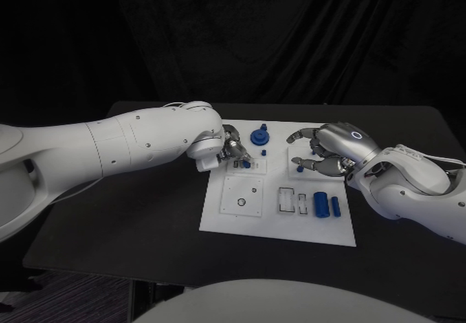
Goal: Assemble the parts on the task board
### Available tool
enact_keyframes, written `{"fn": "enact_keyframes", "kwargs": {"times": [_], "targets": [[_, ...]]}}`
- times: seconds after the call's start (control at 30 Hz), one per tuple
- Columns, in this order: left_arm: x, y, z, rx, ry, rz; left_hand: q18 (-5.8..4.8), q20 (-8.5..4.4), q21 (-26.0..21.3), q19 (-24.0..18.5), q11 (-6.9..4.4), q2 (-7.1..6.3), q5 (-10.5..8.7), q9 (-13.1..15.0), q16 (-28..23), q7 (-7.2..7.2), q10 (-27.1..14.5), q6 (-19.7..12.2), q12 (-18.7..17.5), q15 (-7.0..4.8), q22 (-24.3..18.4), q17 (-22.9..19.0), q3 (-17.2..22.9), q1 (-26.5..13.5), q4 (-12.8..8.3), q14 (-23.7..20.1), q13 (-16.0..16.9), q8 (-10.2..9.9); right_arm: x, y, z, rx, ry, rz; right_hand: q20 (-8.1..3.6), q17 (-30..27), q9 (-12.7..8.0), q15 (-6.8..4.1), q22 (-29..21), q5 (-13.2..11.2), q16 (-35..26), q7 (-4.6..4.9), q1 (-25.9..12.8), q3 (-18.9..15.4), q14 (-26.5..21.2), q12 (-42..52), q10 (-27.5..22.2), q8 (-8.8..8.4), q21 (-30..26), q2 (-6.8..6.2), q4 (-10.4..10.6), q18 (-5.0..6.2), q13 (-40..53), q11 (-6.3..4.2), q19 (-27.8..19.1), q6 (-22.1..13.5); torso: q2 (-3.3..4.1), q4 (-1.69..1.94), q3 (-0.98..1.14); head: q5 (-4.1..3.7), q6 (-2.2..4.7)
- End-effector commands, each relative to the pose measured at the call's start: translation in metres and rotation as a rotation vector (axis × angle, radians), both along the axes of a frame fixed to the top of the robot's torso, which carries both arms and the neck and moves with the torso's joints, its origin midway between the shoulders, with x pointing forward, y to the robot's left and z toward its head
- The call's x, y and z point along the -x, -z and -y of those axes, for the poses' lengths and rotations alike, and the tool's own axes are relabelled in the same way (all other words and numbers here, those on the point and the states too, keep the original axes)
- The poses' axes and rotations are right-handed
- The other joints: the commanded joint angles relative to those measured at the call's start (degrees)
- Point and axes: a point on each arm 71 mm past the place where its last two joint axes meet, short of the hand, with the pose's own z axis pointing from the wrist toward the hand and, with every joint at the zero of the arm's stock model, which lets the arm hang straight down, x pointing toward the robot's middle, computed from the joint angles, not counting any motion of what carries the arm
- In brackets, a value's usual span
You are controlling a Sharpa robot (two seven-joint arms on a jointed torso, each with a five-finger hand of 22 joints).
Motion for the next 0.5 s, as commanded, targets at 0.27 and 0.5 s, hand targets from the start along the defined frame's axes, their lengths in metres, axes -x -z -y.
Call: {"fn": "enact_keyframes", "kwargs": {"times": [0.27, 0.5], "targets": [[0.0021, 0.0055, -0.0014, -0.006, 0.012, -0.02, -0.1, -0.42, -0.14, 5.44, 0.09, 0.28, -0.73, 1.35, 0.15, 0.39, 6.05, -1.36, 0.15, -0.14, 14.74, 15.1, -1.44, -0.86, 1.82, 6.06, 15.05, -0.33, -0.001, 0.0002, 0.0009, 0.007, 0.015, -0.004, -0.17, 11.68, -0.14, -0.26, 11.21, 0.16, -0.37, 0.0, 0.15, 0.01, 4.7, -0.34, 1.29, 0.13, -0.25, 0.27, 0.3, 1.01, 9.57, -0.41, -0.11, 0.38, 0.01, -0.12, 0.0, 0.17, -0.01], [0.0016, 0.005, -0.0014, 0.006, 0.016, -0.012, -0.08, -0.41, -0.19, 5.42, -0.03, 0.32, -0.09, 2.3, 0.15, 0.16, 6.05, -1.27, 0.15, -0.16, 14.73, 15.1, -1.45, 0.09, 1.44, 6.06, 15.05, -0.03, -0.0013, 0.0005, 0.0011, 0.009, 0.017, -0.006, -0.17, 11.68, -0.14, -0.26, 11.21, 0.16, -0.37, 0.0, 0.15, 0.01, 4.7, -0.34, 1.29, 0.13, -0.25, 0.27, 0.3, 1.01, 9.57, -0.41, -0.11, 0.38, 0.03, -0.1, -0.01, 0.16, -0.01]]}}
